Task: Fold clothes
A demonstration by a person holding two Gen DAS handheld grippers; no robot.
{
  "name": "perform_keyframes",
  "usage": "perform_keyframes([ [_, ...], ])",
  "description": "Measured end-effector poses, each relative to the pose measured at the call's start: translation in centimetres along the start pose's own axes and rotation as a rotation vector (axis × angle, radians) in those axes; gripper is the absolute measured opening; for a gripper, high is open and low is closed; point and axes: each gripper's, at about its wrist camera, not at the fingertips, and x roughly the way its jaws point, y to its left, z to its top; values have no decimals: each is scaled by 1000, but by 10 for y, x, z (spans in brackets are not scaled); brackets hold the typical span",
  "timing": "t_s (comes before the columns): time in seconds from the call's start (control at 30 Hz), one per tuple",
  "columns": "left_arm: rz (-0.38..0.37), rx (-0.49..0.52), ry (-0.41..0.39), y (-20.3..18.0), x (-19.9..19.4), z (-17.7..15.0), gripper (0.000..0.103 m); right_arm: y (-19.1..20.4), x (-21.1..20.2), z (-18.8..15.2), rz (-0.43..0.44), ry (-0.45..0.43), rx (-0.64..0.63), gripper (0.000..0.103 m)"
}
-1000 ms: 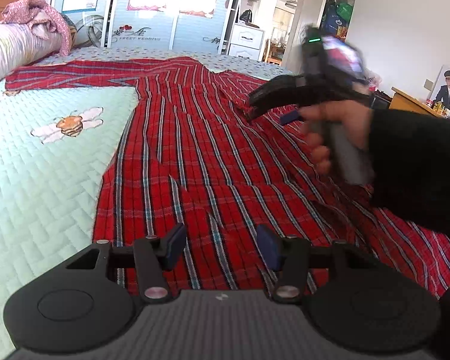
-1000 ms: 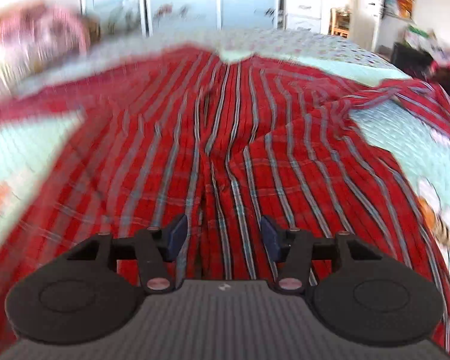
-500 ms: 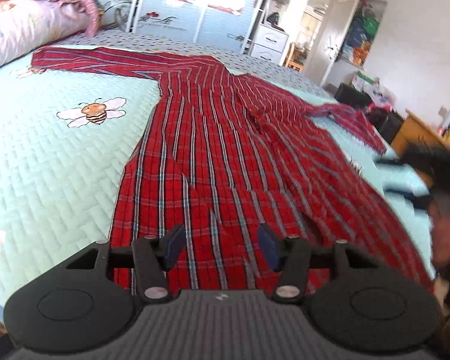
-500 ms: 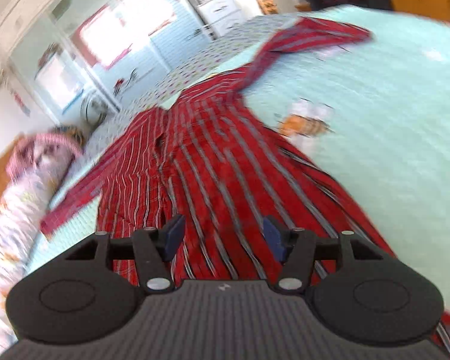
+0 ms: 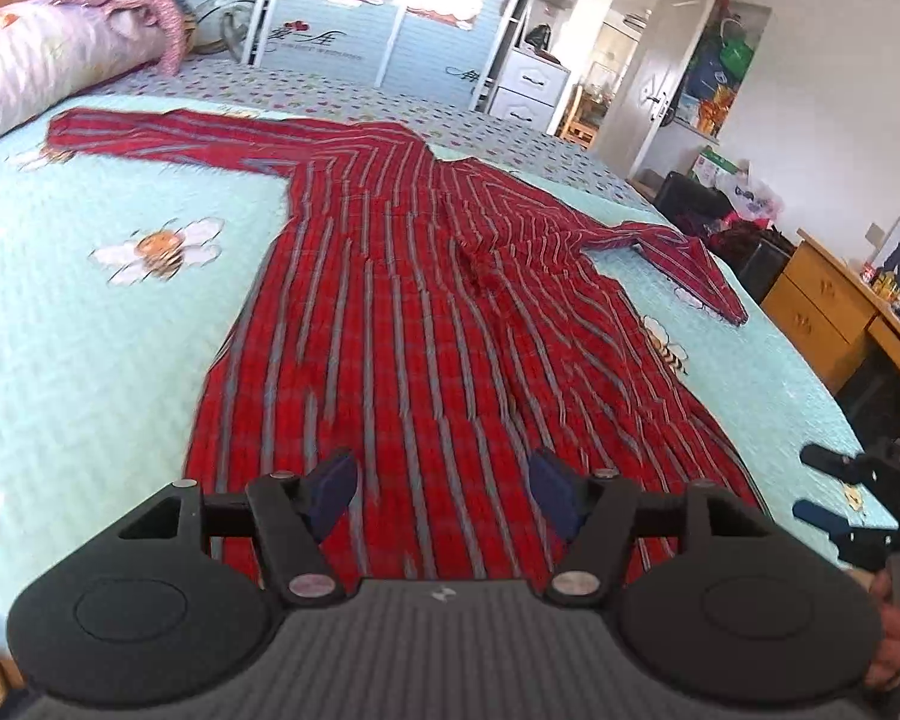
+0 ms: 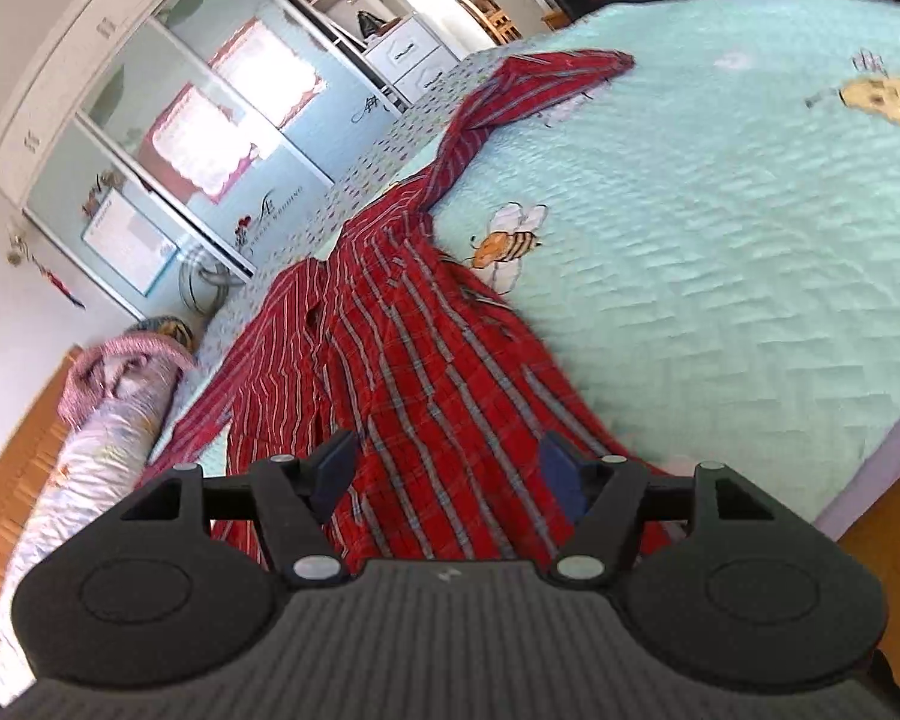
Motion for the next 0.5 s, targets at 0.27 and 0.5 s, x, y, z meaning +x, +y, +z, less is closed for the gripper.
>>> perform_keyframes([
  [0.27,-54,179,27,-31,151,73,67,11,99,78,88,-52,-42,68],
  [0.5,20,144,156,-51,250,115,67,41,202,156,51,15,-27,68],
])
